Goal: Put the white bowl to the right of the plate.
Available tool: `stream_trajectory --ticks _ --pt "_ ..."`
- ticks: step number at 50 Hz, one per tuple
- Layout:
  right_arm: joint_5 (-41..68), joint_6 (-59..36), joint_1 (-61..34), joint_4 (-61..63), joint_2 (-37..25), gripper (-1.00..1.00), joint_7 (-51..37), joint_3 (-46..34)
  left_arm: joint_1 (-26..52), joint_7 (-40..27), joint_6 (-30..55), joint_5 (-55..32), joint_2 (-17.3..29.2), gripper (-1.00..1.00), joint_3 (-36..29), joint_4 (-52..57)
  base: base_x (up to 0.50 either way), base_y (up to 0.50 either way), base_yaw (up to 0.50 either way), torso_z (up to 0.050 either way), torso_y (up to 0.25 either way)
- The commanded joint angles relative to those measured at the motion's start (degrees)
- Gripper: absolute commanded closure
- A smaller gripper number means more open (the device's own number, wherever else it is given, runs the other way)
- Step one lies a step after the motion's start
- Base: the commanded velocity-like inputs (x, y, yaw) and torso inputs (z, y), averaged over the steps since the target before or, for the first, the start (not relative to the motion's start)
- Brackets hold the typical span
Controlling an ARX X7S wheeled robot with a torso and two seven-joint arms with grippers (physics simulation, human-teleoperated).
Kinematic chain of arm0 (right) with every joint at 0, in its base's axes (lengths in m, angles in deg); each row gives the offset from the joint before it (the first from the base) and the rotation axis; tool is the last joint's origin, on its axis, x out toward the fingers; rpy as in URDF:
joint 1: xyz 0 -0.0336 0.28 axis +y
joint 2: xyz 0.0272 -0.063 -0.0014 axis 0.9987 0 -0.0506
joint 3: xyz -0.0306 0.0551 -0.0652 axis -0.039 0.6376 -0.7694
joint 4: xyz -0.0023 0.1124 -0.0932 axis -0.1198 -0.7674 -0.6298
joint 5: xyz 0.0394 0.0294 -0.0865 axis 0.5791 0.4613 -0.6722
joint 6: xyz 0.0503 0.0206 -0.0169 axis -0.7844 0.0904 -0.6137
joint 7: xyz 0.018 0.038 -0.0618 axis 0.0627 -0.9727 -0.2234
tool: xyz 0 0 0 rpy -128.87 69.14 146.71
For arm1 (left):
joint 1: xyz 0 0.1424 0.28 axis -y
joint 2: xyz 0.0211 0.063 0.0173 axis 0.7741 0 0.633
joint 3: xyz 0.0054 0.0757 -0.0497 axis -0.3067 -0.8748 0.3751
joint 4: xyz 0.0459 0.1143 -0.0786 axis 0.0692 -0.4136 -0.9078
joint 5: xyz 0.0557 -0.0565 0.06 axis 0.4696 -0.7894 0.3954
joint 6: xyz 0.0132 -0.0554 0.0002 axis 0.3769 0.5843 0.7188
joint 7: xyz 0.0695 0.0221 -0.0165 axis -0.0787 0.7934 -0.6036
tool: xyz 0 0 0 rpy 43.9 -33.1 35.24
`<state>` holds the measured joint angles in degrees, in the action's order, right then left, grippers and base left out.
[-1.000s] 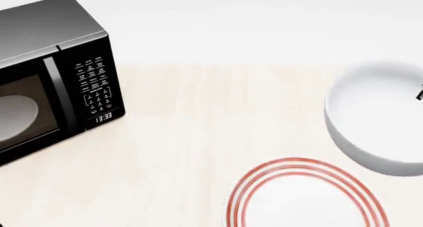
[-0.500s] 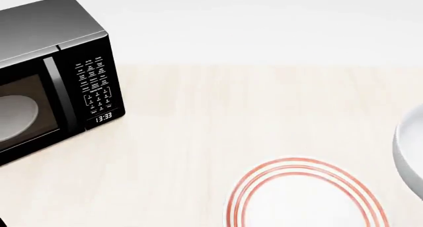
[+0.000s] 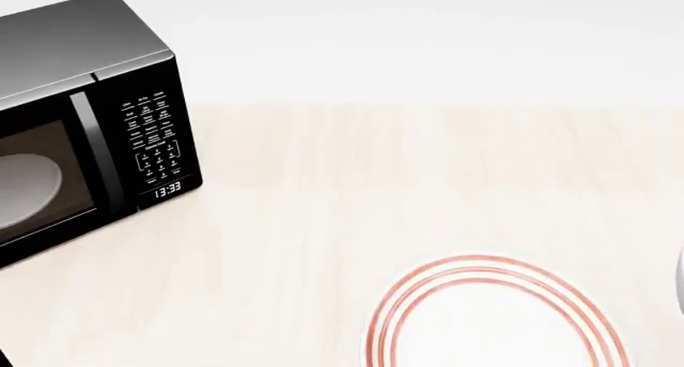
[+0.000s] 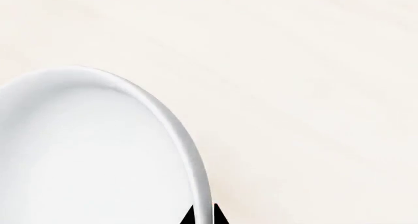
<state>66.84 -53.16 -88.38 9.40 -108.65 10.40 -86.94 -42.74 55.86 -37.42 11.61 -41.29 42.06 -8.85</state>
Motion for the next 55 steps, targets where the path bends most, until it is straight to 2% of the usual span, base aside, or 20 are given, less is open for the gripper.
stream_trajectory --ticks 1,35,55 --pt "-1.89 1.24 2.13 -3.28 1.78 1.00 3.85 -0.01 -0.30 -0.26 -0.26 0.07 0.13 -1.00 -0.12 0.11 0.00 0.00 0.00 0.000 0.000" --pt "-3.42 0.24 7.18 -14.41 7.98 1.00 11.50 -2.02 -1.03 -1.04 -0.46 -0.09 0.62 -1.00 -0.40 1.14 0.00 0.00 0.00 0.000 0.000" --pt "-3.98 0.57 7.81 -15.65 8.77 1.00 12.73 -2.01 -1.00 -1.42 -0.63 -0.06 0.90 -1.00 -0.92 1.12 0.00 0.00 0.00 0.000 0.001"
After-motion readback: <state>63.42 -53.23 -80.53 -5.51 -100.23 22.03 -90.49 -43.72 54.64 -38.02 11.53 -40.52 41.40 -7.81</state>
